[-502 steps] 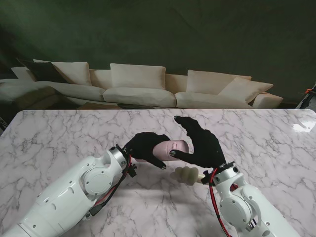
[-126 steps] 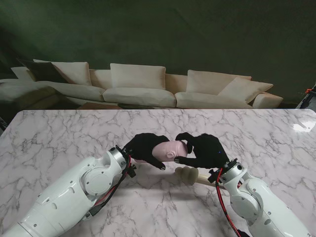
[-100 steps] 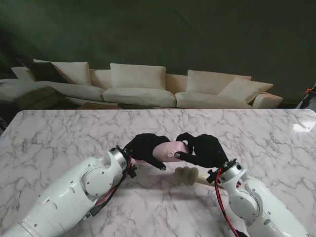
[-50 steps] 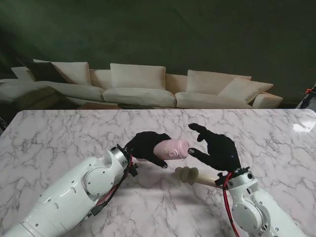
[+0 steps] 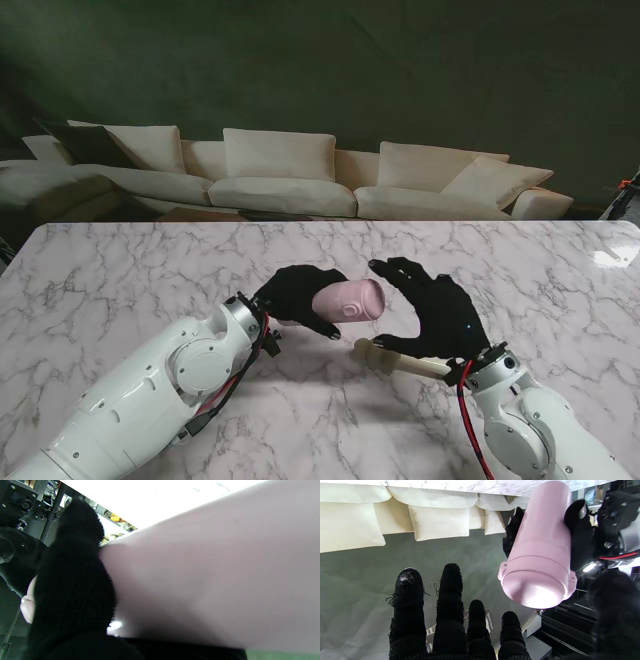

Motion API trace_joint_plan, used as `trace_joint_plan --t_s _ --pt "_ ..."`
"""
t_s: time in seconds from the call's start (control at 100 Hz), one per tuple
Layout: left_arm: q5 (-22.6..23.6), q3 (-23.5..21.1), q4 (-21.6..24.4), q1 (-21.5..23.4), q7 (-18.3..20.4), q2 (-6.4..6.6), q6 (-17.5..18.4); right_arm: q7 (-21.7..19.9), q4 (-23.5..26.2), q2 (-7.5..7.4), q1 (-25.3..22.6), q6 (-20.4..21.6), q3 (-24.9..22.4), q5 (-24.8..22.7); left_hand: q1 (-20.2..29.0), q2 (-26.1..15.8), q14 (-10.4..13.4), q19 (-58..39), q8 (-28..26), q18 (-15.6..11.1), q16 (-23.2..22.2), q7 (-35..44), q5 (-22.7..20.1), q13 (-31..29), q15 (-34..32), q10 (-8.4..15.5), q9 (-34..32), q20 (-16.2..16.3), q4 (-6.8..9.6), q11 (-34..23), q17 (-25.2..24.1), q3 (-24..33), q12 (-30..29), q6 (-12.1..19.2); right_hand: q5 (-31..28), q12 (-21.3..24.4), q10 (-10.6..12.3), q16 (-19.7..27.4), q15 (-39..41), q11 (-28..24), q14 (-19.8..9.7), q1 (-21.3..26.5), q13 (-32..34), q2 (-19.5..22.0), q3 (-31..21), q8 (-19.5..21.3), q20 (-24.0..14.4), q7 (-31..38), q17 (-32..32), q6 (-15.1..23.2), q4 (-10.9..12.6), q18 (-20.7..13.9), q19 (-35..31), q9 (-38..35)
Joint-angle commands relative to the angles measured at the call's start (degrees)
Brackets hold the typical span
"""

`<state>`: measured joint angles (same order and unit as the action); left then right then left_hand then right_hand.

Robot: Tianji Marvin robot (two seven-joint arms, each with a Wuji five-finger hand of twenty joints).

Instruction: Clean the thermos with cup brush

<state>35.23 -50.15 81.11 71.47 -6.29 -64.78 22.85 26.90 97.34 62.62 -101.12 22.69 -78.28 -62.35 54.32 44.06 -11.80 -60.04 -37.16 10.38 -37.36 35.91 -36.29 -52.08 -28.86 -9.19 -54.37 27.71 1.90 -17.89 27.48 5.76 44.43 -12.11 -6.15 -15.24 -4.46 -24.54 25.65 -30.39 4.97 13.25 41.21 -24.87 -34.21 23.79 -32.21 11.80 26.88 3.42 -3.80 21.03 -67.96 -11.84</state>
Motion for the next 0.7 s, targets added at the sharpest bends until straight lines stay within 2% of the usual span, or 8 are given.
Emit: trace_joint_plan --t_s 0.0,0.05,0.16,0.26,0.34,0.43,0.53,0.69 --pt "-0.2 0.0 0.3 -0.3 0.7 -0.22 -0.1 -0.8 -0.5 -0.23 1.5 0.8 0.8 0.8 18.4 -29.9 4.7 -9.5 -0.9 -6.4 -3.0 6.7 -4.8 -5.5 -11.6 2.6 0.2 2.9 -0.19 -2.2 2.6 13.1 0.0 11.1 -0.4 1.3 -1.0 1.2 -1.6 3.6 -1.5 3.4 -1.8 -3.1 -1.0 3.0 1.4 -1.2 0.1 0.2 1.3 -3.3 1.3 1.8" --pt "-0.2 0.0 0.4 -0.2 0.8 -0.2 -0.1 -0.8 -0.9 -0.35 2.4 1.1 1.5 0.4 18.4 -29.9 4.6 -9.5 -0.9 -6.4 -3.0 6.7 -4.8 -5.5 -11.6 2.7 0.2 2.9 -0.2 -2.2 2.6 13.1 0.0 11.1 -1.4 1.3 -1.4 1.2 -0.9 4.0 -1.6 5.4 -1.5 -3.4 -0.6 5.1 1.9 2.7 1.3 2.2 1.5 -4.7 1.5 1.6" --pt "-0.2 -0.1 0.4 -0.2 0.9 -0.17 -0.1 -1.5 -1.8 -0.24 4.5 1.6 3.3 1.3 18.4 -29.9 4.7 -9.5 -0.9 -6.3 -3.0 6.7 -4.8 -5.5 -11.6 2.7 0.2 2.9 -0.2 -2.2 2.6 13.1 0.0 11.2 -3.0 -4.4 -2.0 -1.4 5.2 -10.2 -3.3 7.2 2.9 -3.2 -1.3 7.7 2.2 16.5 5.3 1.5 1.1 -8.0 -1.0 -0.9" --pt "-0.2 0.0 0.4 -0.2 1.0 -0.15 -0.2 -0.8 -3.1 -0.05 6.5 0.5 5.2 2.0 18.4 -29.9 4.7 -9.5 -1.0 -6.3 -3.0 6.7 -4.8 -5.5 -11.7 2.7 0.2 2.9 -0.19 -2.2 2.6 13.1 0.0 11.2 -5.2 -9.0 1.1 -5.5 13.2 -18.6 -4.6 4.7 9.8 -2.7 -5.3 7.3 1.4 25.3 9.9 -0.7 -0.6 -9.7 -5.3 -10.1" --pt "-0.2 0.0 0.4 -0.2 1.1 -0.13 -0.2 0.9 -4.2 0.19 7.7 -0.9 6.8 2.1 18.4 -29.9 4.7 -9.5 -1.0 -6.3 -3.0 6.7 -4.8 -5.5 -11.6 2.7 0.2 2.9 -0.2 -2.2 2.6 13.1 0.0 11.1 -9.3 -12.5 4.1 -8.0 18.6 -22.6 -4.8 3.2 16.5 -1.0 -6.5 7.3 -0.1 30.1 14.2 -1.1 -1.2 -8.6 -9.9 -19.1" --pt "-0.2 0.1 0.4 -0.3 1.2 -0.11 -0.2 3.2 -5.2 0.49 8.8 -2.6 8.3 2.2 18.4 -29.9 4.7 -9.5 -1.0 -6.3 -3.0 6.7 -4.9 -5.5 -11.6 2.7 0.2 2.9 -0.2 -2.2 2.6 13.1 0.0 11.1 -15.2 -15.5 6.1 -9.8 23.3 -24.5 -4.9 2.3 24.3 1.2 -6.7 6.3 -0.6 33.9 18.9 -1.8 -1.7 -8.3 -14.9 -30.8" --pt "-0.2 0.1 0.4 -0.3 1.3 -0.09 -0.2 4.7 -6.0 1.1 9.5 -4.3 9.6 3.7 18.4 -29.9 4.7 -9.6 -0.9 -6.3 -3.0 6.7 -4.8 -5.6 -11.7 2.7 0.2 2.9 -0.18 -2.2 2.6 13.1 0.0 11.2 -23.9 -15.0 6.0 -9.7 25.8 -22.9 -3.9 1.7 33.6 3.7 -6.3 2.8 2.0 36.4 25.4 -3.5 -2.0 -6.3 -20.1 -44.7" --pt "-0.3 0.2 0.4 -0.4 1.5 -0.07 -0.2 5.0 -6.1 2.09 9.7 -6.5 10.9 7.3 18.4 -29.8 4.6 -9.6 -1.0 -6.3 -3.0 6.7 -4.9 -5.5 -11.6 2.8 0.1 2.9 -0.2 -2.2 2.6 13.1 0.0 11.2 -32.9 -12.8 5.0 -13.7 40.2 -21.2 -1.5 1.5 34.2 7.3 -3.2 -1.4 4.0 36.7 33.6 -5.8 -2.3 -0.7 -25.4 -59.8"
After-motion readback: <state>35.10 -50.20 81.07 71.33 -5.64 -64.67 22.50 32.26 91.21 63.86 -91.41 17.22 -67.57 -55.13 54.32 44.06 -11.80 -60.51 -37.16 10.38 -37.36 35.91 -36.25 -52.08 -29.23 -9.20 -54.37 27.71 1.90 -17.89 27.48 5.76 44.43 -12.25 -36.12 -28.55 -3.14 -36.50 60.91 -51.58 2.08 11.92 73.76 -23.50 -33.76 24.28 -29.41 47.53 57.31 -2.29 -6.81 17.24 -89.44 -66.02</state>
